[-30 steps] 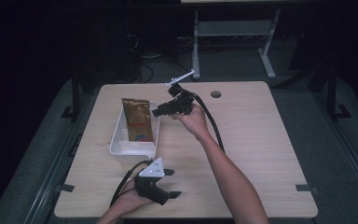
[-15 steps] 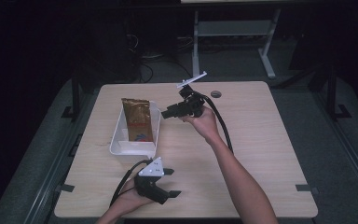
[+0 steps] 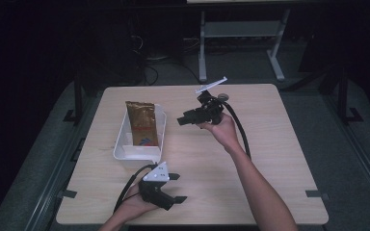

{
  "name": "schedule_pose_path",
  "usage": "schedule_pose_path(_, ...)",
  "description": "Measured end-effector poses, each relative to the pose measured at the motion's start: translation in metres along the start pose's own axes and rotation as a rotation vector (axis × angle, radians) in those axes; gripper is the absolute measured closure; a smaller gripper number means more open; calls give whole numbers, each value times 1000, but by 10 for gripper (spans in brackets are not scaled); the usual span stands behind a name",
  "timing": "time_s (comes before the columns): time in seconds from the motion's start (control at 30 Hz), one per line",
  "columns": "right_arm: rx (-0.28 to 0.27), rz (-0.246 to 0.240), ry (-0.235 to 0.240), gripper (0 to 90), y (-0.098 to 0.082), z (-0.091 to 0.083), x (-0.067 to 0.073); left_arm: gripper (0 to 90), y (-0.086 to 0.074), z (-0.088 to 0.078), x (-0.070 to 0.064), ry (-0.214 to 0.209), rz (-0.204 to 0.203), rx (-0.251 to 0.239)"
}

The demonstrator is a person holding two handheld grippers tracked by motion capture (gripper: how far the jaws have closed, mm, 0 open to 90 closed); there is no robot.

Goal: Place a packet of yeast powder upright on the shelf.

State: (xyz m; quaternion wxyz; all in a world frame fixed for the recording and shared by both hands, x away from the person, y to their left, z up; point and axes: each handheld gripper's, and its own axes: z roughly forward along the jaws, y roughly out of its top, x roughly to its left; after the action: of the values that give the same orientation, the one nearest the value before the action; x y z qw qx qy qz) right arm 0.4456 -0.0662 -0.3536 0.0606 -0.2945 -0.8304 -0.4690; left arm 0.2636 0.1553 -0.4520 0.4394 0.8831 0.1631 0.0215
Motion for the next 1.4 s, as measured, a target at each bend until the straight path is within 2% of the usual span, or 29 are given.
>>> schedule_pose_path(0.6, -42, 38, -30, 442, -29, -43, -12, 212, 0, 1, 1, -1, -4, 2)
schedule_pose_path(1.0, -66, 50, -48, 407, -45, -63, -16, 212, 0, 0, 2, 2, -8, -3)
schedule_pose_path(1.17, -49, 77, -49, 396, -56, -69, -22, 212, 0, 0, 2, 3, -11, -4)
schedule_pose_path(1.4, -54, 99, -55, 394, -72, -80, -27, 212, 1, 0, 4, -3, -25, -15)
